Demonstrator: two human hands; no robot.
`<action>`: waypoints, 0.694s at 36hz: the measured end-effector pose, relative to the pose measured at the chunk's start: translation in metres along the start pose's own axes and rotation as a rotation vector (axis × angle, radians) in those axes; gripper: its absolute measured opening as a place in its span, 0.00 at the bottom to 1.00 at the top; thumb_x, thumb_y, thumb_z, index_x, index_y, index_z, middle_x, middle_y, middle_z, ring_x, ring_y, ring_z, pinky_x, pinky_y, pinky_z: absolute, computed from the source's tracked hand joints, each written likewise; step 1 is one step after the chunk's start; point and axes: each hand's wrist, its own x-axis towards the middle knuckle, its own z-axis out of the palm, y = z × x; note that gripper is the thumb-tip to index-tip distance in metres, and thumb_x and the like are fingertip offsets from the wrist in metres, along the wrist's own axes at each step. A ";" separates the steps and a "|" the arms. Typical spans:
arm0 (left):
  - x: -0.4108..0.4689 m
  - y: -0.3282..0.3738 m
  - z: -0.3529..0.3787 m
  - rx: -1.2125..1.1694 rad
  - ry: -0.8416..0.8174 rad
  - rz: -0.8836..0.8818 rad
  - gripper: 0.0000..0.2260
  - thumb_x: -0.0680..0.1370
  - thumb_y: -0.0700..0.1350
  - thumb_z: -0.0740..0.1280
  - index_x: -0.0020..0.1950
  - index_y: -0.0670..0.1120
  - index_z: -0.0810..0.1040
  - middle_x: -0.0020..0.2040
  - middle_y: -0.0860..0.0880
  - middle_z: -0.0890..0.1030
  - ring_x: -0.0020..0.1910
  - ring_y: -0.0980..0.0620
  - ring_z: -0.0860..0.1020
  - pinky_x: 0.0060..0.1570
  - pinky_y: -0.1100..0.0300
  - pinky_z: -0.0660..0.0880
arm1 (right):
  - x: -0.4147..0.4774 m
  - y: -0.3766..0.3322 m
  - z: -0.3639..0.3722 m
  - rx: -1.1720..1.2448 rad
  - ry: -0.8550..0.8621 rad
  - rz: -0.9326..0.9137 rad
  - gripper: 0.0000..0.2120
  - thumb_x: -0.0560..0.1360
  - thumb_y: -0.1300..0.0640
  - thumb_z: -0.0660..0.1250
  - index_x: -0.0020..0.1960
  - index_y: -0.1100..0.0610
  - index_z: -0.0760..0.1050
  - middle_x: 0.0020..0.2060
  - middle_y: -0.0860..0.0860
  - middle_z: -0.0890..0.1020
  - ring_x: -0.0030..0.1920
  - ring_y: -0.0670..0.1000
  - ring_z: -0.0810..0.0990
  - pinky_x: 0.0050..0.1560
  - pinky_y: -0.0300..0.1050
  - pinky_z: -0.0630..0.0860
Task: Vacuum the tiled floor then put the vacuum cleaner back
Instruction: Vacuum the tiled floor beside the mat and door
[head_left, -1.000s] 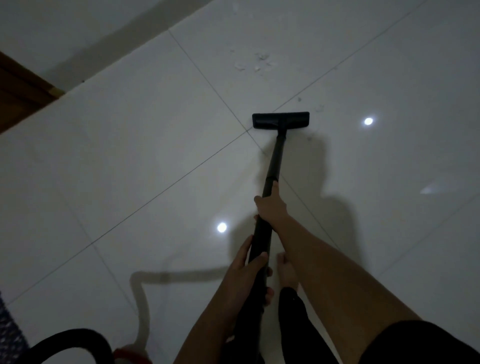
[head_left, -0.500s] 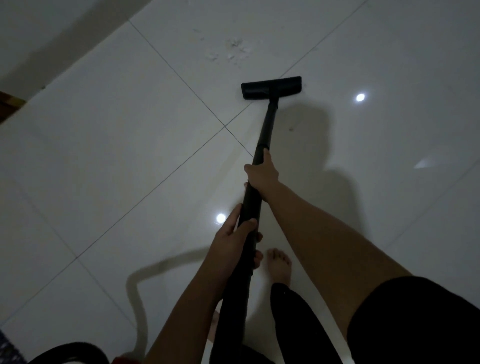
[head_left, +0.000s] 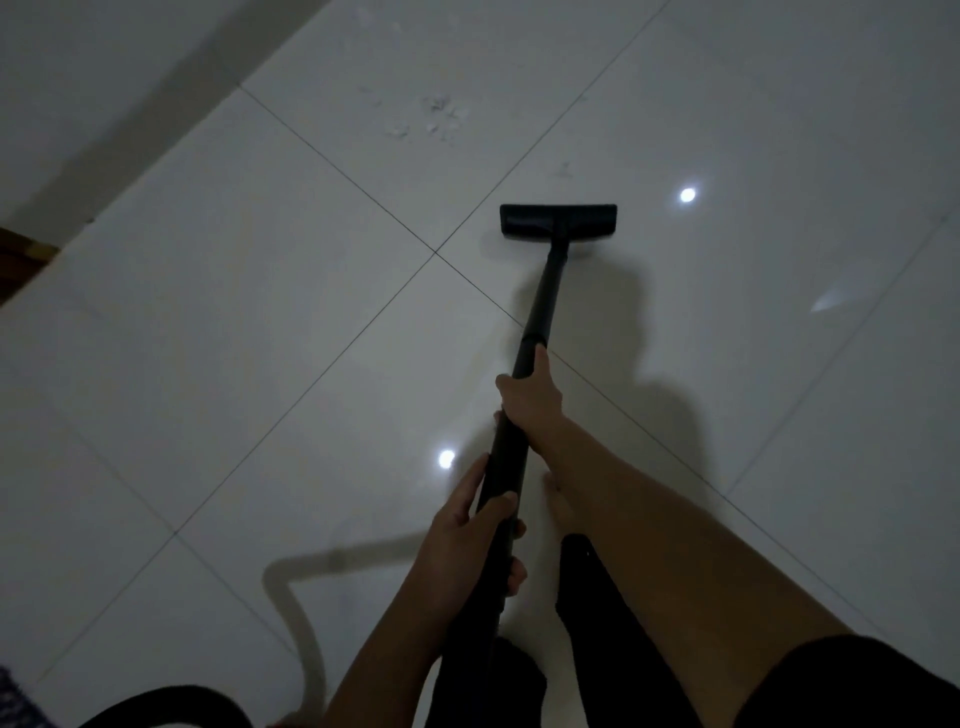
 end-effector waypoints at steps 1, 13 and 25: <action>-0.005 -0.007 -0.001 -0.006 0.000 -0.011 0.24 0.79 0.42 0.61 0.73 0.57 0.61 0.40 0.41 0.77 0.22 0.50 0.73 0.23 0.61 0.70 | -0.004 0.008 0.000 0.003 0.000 0.011 0.36 0.77 0.60 0.60 0.78 0.44 0.45 0.57 0.60 0.74 0.32 0.50 0.76 0.44 0.49 0.81; -0.014 -0.033 -0.006 -0.002 0.015 -0.054 0.24 0.79 0.43 0.62 0.73 0.57 0.62 0.39 0.42 0.77 0.21 0.50 0.73 0.24 0.62 0.70 | -0.007 0.046 0.009 0.002 0.006 0.040 0.35 0.78 0.60 0.59 0.78 0.44 0.45 0.52 0.58 0.74 0.30 0.51 0.75 0.39 0.48 0.80; 0.053 0.025 0.040 -0.100 0.040 -0.073 0.23 0.79 0.44 0.63 0.72 0.58 0.64 0.38 0.42 0.78 0.23 0.49 0.73 0.25 0.61 0.71 | 0.061 -0.028 -0.033 -0.156 -0.061 0.045 0.37 0.78 0.60 0.58 0.77 0.42 0.39 0.55 0.61 0.76 0.36 0.54 0.78 0.37 0.47 0.80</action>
